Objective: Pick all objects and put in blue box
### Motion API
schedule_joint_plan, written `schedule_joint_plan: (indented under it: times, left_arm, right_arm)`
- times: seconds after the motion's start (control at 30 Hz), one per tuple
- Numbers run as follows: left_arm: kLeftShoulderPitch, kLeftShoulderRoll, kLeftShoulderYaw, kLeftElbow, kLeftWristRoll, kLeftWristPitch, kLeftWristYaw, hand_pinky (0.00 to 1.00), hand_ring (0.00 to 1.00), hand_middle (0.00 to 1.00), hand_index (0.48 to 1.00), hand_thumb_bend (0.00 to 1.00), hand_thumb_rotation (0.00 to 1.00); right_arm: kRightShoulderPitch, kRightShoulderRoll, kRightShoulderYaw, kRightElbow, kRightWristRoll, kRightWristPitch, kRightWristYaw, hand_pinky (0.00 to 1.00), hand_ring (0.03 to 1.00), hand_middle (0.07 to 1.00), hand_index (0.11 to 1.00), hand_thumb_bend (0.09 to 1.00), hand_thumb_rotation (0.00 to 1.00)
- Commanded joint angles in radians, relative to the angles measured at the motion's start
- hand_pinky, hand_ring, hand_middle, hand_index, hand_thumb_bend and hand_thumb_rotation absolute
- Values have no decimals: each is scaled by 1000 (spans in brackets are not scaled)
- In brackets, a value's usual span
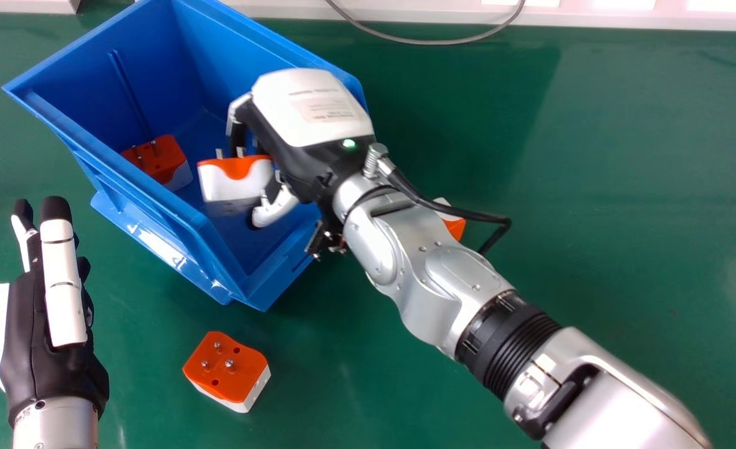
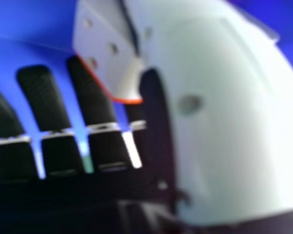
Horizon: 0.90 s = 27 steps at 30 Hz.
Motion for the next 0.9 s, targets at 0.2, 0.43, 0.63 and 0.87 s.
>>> schedule_joint_plan:
  times: [0.2, 0.43, 0.63, 0.87]
  left_arm:
    - [10, 3, -8, -43, 10, -1, 11, 1000, 1000, 1000, 1000, 571, 1000]
    - [3, 7, -13, -32, 17, -3, 15, 1000, 1000, 1000, 1000, 571, 1000]
    - [4, 6, -16, -31, 21, -10, 15, 1000, 1000, 1000, 1000, 571, 1000]
    - [4, 8, -17, -24, 19, -18, 10, 1000, 1000, 1000, 1000, 574, 1000]
  right_arm:
    - [-123, 178, 51, -25, -4, -9, -85, 713, 876, 976, 960, 788, 778]
    - [-112, 172, 66, -36, -6, 9, -91, 819, 975, 998, 997, 802, 831]
    - [-86, 156, 84, -85, -13, 43, -79, 900, 999, 1000, 1000, 787, 887]
    - [-23, 120, 93, -218, -10, 88, -67, 920, 1000, 1000, 1000, 740, 889]
